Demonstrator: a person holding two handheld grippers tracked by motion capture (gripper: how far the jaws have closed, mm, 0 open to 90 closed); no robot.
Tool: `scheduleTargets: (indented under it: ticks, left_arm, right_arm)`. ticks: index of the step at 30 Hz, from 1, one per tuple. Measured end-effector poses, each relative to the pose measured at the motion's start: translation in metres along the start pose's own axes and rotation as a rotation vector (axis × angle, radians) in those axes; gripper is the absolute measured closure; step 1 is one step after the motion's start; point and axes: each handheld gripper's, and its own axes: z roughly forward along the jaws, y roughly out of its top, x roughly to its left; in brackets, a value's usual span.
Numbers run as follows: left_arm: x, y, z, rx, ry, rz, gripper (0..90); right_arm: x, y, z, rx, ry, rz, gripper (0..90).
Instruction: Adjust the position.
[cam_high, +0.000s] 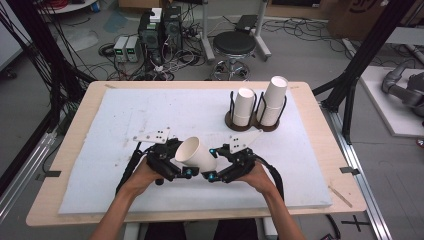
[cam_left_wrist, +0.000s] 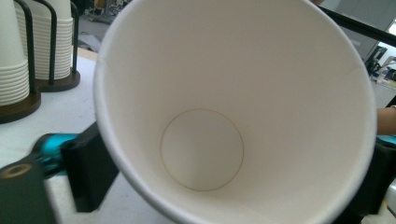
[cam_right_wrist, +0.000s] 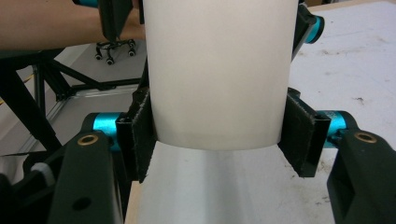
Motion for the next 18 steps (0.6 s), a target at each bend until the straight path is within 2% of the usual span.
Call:
scheduleTargets:
  ticks: [11,18]
  left_arm:
    - [-0.0011,0.0009,-0.0006,0.000,-0.003,0.007,13.8]
    - [-0.0015,0.0017,-0.0021,0.001,0.008,0.028,22.8]
  right_arm:
    - [-0.0004,-0.0034,0.0020,-0.007,0.007,-0.006,36.5]
    - [-0.0002,-0.0057,0.0034,-0.013,0.006,-0.009,36.6]
